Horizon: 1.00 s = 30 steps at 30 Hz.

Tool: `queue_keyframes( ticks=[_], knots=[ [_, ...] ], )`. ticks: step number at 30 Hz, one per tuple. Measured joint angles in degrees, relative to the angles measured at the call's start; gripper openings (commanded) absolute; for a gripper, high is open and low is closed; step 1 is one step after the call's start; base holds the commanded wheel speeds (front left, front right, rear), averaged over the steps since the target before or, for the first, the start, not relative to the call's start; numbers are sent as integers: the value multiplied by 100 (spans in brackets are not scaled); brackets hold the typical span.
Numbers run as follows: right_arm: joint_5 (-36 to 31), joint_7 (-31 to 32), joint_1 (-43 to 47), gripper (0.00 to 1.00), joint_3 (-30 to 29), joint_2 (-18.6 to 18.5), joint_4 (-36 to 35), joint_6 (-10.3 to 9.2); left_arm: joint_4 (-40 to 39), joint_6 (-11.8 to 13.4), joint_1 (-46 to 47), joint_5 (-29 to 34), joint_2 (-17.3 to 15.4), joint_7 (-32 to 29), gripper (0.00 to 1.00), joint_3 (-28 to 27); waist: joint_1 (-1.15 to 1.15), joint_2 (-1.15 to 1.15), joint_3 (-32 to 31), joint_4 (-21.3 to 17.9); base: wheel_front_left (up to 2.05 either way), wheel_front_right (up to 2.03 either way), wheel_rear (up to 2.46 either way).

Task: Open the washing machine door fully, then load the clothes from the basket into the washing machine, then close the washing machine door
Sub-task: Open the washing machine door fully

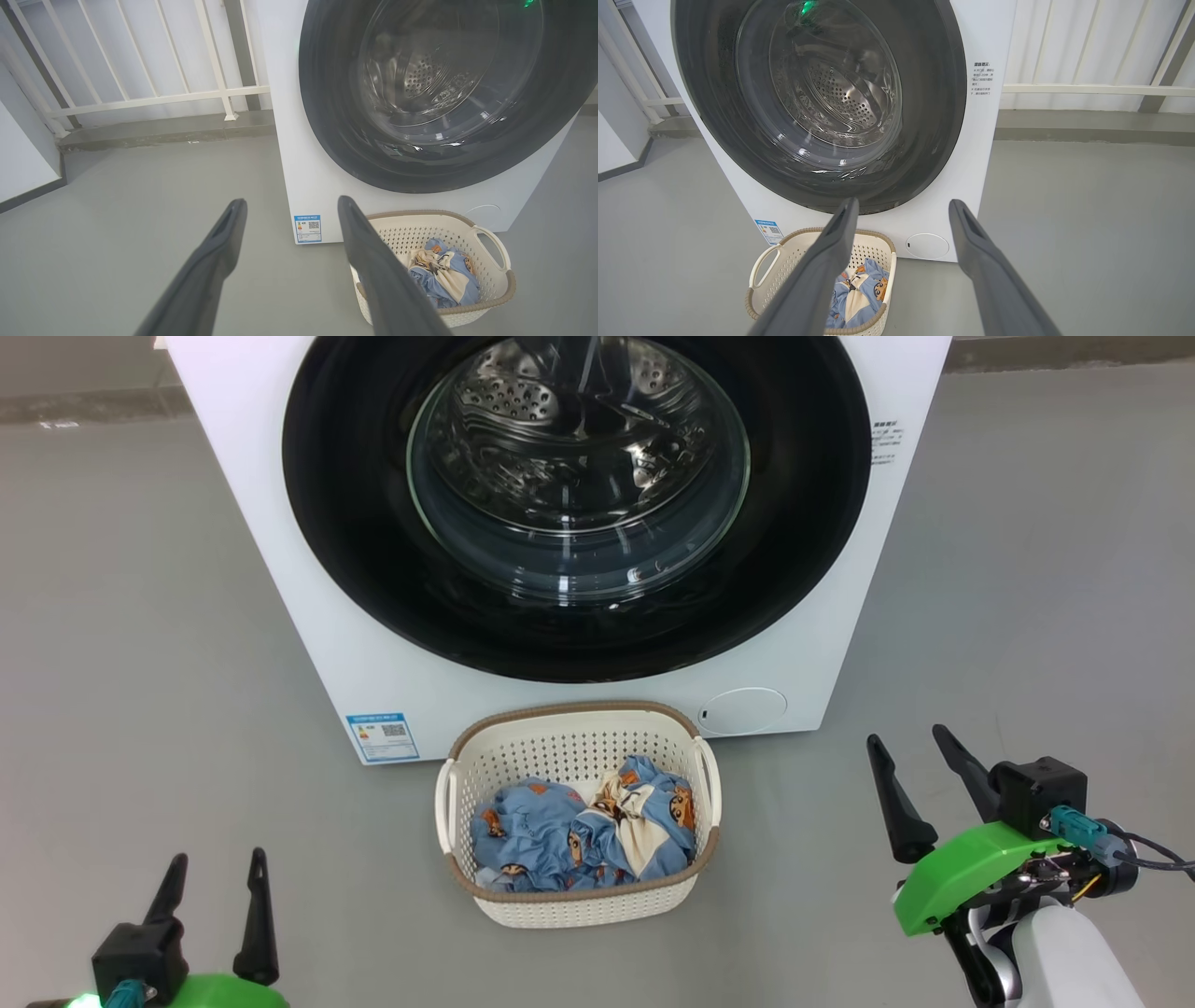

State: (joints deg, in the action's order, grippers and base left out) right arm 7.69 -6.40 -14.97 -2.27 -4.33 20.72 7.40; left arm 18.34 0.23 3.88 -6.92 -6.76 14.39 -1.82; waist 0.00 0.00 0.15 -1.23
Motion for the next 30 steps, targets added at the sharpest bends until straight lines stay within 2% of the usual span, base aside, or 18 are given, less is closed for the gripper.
queue_keyframes(
  ticks=[11,30],
  knots=[
    [1,26,-1,100,-5,51,-42,0,45,3,127,2,-48,0,100,19,0,0,78,2,45,45,-90],
    [2,25,-2,100,-47,42,-34,0,-55,-23,230,-67,5,0,100,-55,0,0,191,-6,110,109,-219]
  ],
)
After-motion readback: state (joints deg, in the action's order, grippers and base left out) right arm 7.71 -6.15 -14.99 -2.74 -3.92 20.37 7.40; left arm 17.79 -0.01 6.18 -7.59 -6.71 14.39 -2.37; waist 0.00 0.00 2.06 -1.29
